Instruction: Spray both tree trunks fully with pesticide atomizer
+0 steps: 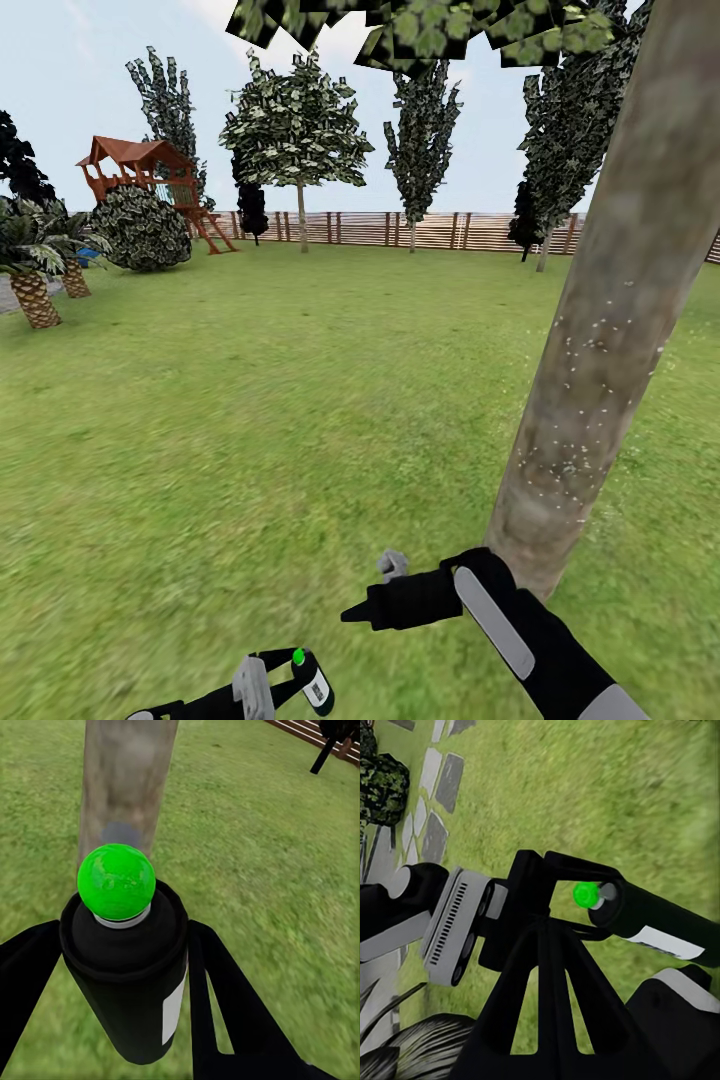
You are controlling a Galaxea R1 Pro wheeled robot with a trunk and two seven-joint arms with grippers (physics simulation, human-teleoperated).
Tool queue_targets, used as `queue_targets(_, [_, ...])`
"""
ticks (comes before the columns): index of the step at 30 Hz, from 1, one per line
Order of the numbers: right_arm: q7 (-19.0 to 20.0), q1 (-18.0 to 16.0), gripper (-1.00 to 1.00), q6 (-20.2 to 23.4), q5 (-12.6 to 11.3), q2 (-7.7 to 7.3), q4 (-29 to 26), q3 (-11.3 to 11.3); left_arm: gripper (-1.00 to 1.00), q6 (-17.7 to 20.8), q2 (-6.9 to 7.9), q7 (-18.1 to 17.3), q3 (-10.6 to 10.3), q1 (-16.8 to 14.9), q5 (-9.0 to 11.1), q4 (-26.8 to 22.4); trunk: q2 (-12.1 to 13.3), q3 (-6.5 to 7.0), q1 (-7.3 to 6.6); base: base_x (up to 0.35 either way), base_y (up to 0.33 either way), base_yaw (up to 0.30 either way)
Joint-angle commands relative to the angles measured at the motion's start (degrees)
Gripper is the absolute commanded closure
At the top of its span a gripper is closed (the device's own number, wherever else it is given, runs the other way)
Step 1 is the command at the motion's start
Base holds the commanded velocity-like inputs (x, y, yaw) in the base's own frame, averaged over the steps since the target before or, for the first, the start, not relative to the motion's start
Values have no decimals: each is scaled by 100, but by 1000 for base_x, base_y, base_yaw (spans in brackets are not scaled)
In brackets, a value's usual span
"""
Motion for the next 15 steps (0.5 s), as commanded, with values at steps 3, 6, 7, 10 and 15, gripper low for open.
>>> queue_targets(3, [40,-7,100,3,36,2,2,4,100,-30,7,4,-30,-9,41,1,-14,-13,4,0,0,0])
queue_targets(6, [36,-7,100,3,20,3,0,0,100,-31,7,16,-30,-7,41,4,-14,-13,4,0,0,0])
queue_targets(7, [36,-7,100,3,17,3,2,2,100,-31,7,18,-30,-6,41,3,-14,-13,4,0,0,0])
queue_targets(10, [35,-7,100,3,15,4,2,5,100,-32,7,21,-30,-4,40,1,-14,-13,4,0,0,0])
queue_targets(15, [35,-7,100,3,14,4,3,6,100,-32,7,22,-30,-9,40,1,-14,-13,4,0,0,0])
